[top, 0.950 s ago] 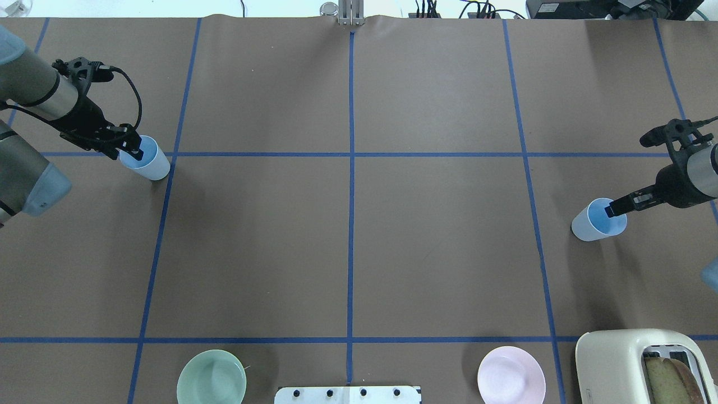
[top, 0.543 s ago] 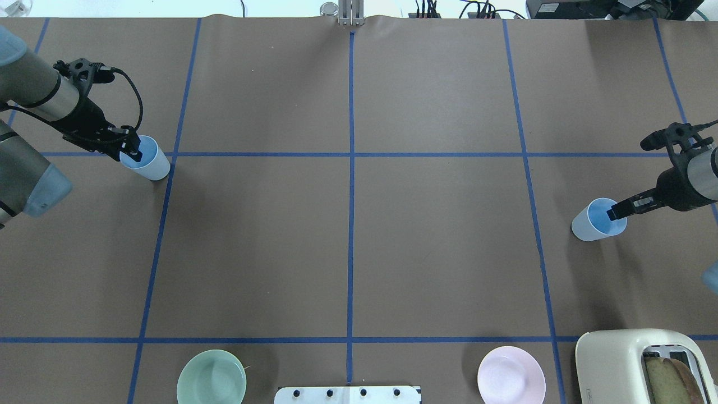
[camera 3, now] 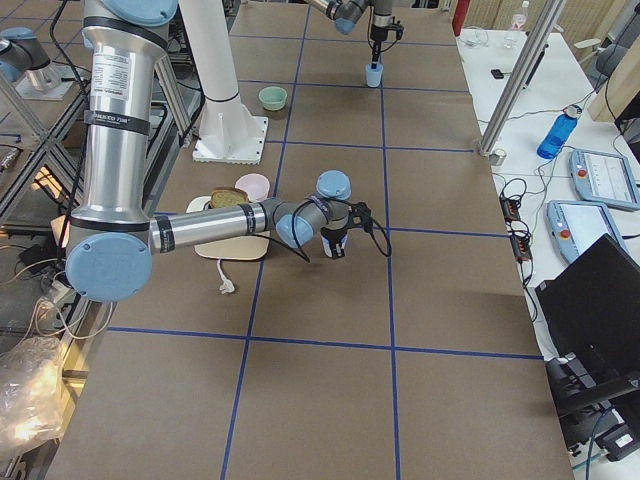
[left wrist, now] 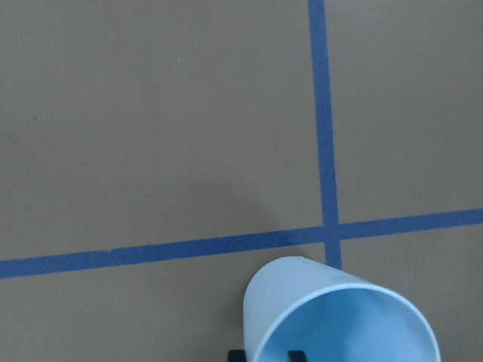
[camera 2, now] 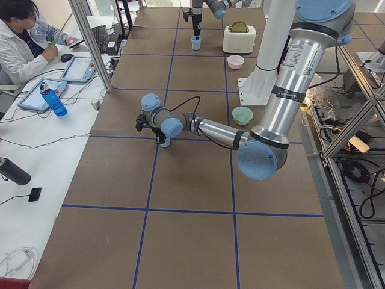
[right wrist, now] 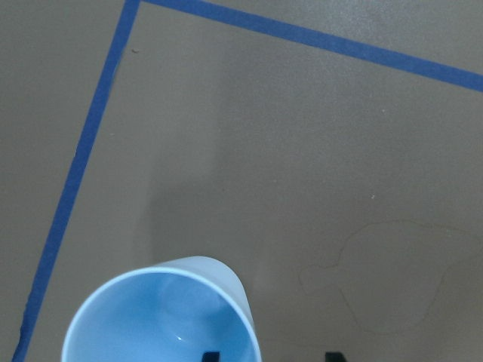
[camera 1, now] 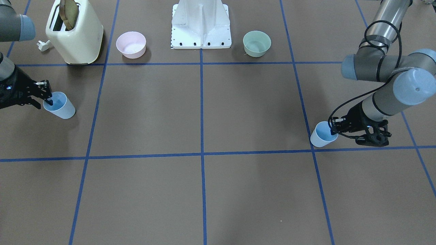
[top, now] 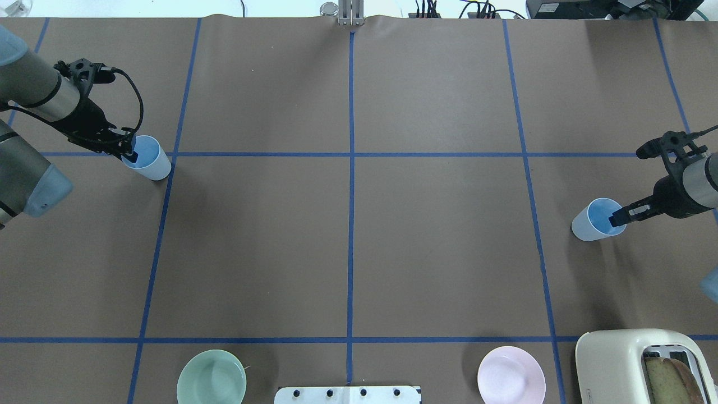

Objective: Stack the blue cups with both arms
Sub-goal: 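Close the right gripper on its cup rim while the left gripper holds its cup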

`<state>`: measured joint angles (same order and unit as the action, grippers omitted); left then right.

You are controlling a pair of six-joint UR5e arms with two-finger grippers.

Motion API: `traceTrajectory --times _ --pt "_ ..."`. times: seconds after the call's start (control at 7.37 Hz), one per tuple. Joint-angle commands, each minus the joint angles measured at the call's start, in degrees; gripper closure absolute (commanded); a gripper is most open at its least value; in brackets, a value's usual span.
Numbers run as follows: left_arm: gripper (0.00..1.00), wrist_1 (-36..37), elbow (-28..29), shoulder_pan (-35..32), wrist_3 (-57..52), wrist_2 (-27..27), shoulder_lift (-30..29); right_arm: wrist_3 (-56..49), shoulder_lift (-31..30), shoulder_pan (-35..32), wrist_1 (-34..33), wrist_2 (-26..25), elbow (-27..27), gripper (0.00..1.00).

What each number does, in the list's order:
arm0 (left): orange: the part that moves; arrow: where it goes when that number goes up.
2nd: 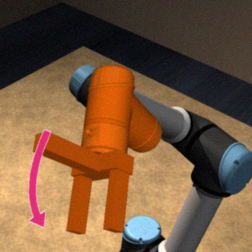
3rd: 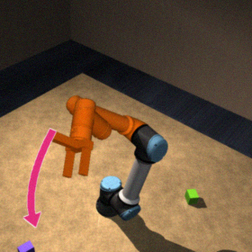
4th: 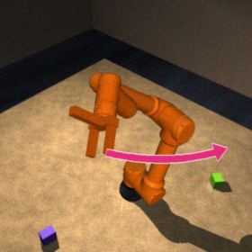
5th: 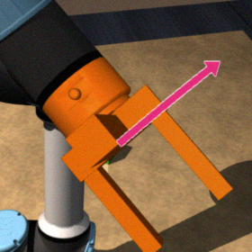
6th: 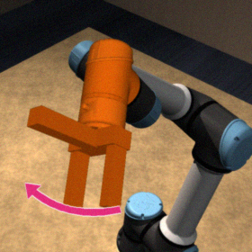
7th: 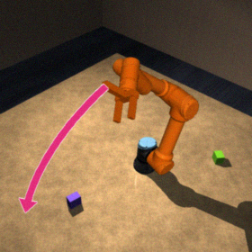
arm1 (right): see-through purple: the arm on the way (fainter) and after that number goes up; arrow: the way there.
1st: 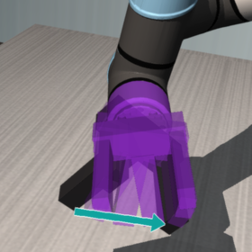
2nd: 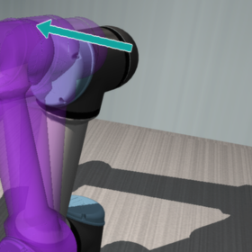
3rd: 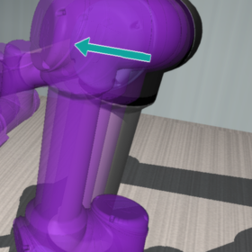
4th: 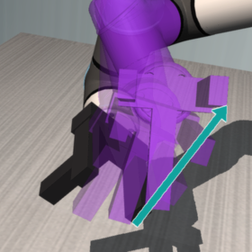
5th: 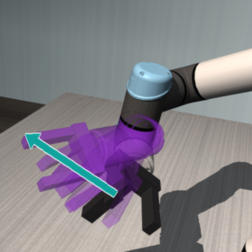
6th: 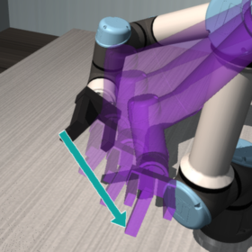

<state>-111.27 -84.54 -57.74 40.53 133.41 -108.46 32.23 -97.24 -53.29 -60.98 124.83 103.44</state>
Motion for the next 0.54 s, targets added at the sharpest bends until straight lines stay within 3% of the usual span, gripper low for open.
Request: traceTrajectory --times 0.0,0.41 --pt "1.00 0.0 -0.2 0.0 0.1 0.1 0.1 0.0 -0.2 0.4 -0.3 -0.5 -0.2 0.89" --pt "1.00 0.0 -0.4 0.0 0.2 0.1 0.1 -1.0 0.3 0.5 -0.1 -0.6 -0.2 0.90"
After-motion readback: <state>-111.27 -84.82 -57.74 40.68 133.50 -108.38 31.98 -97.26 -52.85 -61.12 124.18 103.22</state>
